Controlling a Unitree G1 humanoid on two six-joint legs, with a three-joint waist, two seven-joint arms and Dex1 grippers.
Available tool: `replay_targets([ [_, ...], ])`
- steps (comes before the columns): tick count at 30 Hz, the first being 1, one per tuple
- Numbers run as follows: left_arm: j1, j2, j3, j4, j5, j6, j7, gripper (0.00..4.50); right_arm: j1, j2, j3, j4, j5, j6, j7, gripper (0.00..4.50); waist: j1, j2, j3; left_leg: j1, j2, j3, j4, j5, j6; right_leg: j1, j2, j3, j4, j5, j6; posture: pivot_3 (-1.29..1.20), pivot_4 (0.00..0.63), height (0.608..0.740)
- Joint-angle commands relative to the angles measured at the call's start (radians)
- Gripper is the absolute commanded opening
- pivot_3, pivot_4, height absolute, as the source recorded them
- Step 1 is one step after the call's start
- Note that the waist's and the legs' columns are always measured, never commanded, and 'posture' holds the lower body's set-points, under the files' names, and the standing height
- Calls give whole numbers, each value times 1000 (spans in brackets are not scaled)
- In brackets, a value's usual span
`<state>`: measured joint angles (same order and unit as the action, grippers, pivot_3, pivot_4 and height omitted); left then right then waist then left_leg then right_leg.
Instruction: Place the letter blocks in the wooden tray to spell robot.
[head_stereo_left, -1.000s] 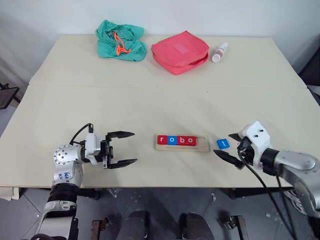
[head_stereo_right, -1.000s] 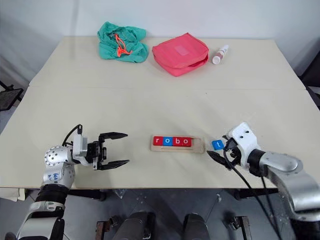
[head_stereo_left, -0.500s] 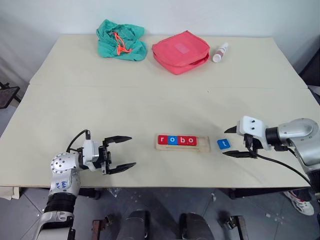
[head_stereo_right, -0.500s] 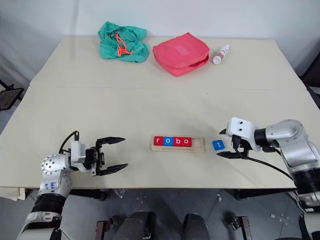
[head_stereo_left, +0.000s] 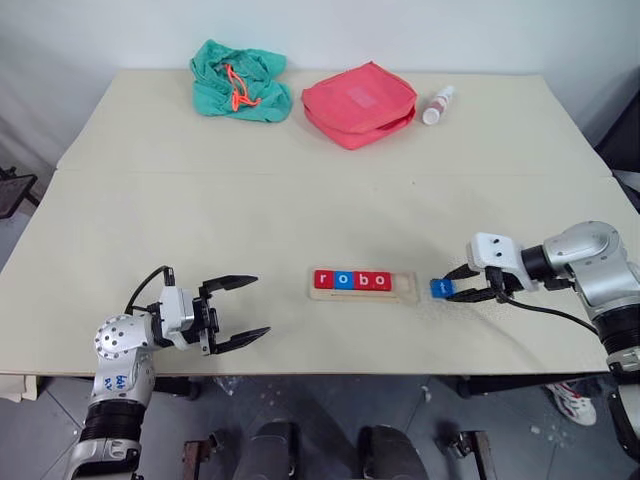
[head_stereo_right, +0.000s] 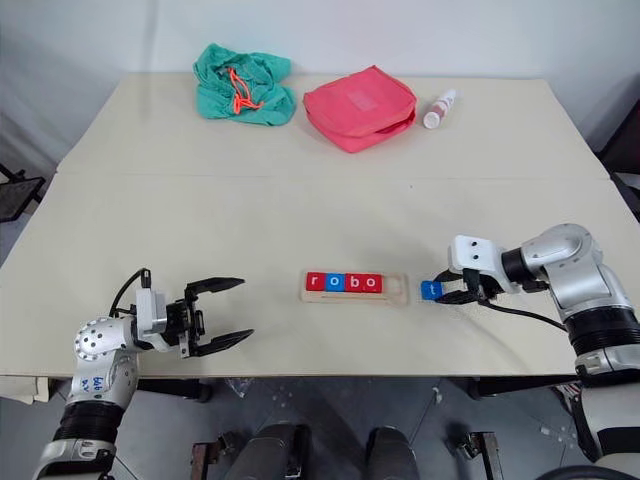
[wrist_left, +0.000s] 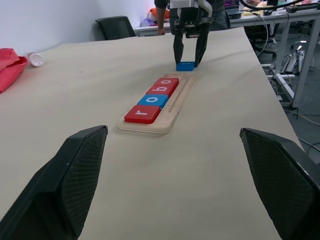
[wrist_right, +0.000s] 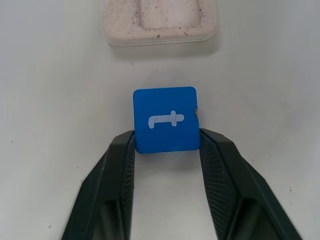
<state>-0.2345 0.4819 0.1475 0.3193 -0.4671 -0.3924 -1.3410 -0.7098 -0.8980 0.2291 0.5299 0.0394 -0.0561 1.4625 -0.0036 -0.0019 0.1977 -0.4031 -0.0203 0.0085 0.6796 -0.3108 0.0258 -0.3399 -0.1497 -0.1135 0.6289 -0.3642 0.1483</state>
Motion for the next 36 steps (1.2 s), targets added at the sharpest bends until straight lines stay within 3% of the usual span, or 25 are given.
replay_targets([
  [1,1,8,8,-32,-15,-1,9,4500,19,-7,-43,-66,19,30,-20,1452,0,0,0,0,0,0,0,0,0,0,0,0,0,0,0,0,150,740],
  [8,-30,4,-2,1,-11,-4,-1,4500,61,-33,-124,-333,115,295,-54,1452,5,0,0,-1,0,0,0,0,0,0,0,0,0,0,0,0,150,740],
  [12,-58,-4,-12,23,-9,-5,-12,4500,74,-17,-106,-449,114,392,-92,1452,5,0,0,-1,-1,-1,0,0,0,0,0,0,0,0,0,0,150,740],
  [23,-61,-6,-10,18,-12,-11,-18,4500,55,44,-27,-447,74,392,-133,1452,2,0,0,-1,-1,0,0,0,0,-1,0,0,0,0,0,0,150,740],
  [31,-32,0,0,-7,-12,-13,-4,4500,39,60,4,-388,50,351,-119,4271,3,0,0,-1,-1,-1,0,0,0,0,0,0,0,0,0,0,150,740],
  [32,-30,1,1,-8,-12,-14,-3,4500,37,59,6,-382,44,346,-116,4471,3,0,0,-1,-1,-1,0,0,0,0,0,0,0,0,0,0,150,740],
  [36,-25,1,3,-13,-12,-13,4,4500,33,61,-5,-372,39,332,-116,4471,1,0,0,-1,-1,-1,0,0,0,-1,0,0,0,0,0,0,150,740],
])
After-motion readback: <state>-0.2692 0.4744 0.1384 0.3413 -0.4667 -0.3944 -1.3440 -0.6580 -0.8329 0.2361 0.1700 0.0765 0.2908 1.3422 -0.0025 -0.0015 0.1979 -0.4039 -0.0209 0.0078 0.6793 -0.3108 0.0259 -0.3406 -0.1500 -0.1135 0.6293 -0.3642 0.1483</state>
